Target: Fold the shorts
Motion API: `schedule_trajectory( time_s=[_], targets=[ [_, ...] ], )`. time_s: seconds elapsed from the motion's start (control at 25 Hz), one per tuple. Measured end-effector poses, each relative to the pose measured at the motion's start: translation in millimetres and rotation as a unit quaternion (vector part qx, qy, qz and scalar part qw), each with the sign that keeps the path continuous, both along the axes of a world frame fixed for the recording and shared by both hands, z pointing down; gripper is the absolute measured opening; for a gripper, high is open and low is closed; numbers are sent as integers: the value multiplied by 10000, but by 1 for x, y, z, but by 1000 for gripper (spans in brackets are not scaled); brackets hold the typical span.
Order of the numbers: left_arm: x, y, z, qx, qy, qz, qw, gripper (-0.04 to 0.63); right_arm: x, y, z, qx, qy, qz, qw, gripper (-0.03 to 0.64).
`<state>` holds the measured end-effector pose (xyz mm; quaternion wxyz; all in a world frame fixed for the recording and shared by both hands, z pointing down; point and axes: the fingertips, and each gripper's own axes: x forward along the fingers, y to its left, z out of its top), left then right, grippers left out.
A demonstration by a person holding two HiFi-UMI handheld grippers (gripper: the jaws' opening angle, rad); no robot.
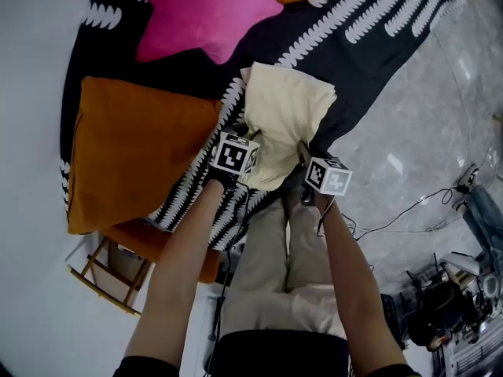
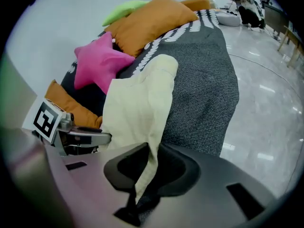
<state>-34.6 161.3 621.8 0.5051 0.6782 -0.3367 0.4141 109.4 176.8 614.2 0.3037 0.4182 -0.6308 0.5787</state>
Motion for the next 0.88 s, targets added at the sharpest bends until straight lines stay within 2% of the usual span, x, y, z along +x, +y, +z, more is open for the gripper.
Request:
schedule_trajectory(
  time_s=[0.04, 0.08, 0.12, 0.28, 0.4, 0.56, 0.68, 0.76, 0.88],
  targets=[
    [-2, -2, -6, 33, 61, 0, 10000, 103, -1, -3, -1, -3, -37, -135, 9999, 80],
    [-1, -5, -15, 94, 154, 33, 9998, 72, 0, -6, -7, 4, -98, -291, 9995, 33],
    [2, -9, -28, 181, 304, 75, 9993, 52, 3, -11, -17, 22, -194, -421, 9989, 23],
    [15, -29, -97, 679, 1056, 79, 9921, 43, 19, -40, -81, 262, -864, -377, 9952, 21],
    [17, -33, -135, 1075, 1414, 58, 9841, 43, 26, -44, -111, 443, -1149, -299, 9919, 21],
    [41, -44, -171, 1486, 1399, 353, 9783, 43, 49, -62, -144, 661, -1324, 91, 9889, 21],
    [49, -55, -186, 1580, 1451, 198, 9765, 43, 58, -75, -161, 945, -1351, 192, 9861, 21],
    [51, -87, -197, 1712, 1537, 155, 9731, 43, 62, -104, -174, 1169, -1330, 207, 9840, 21],
    [79, -170, -216, 2006, 1679, 342, 9646, 44, 91, -182, -199, 1591, -1206, 274, 9795, 21]
  ],
)
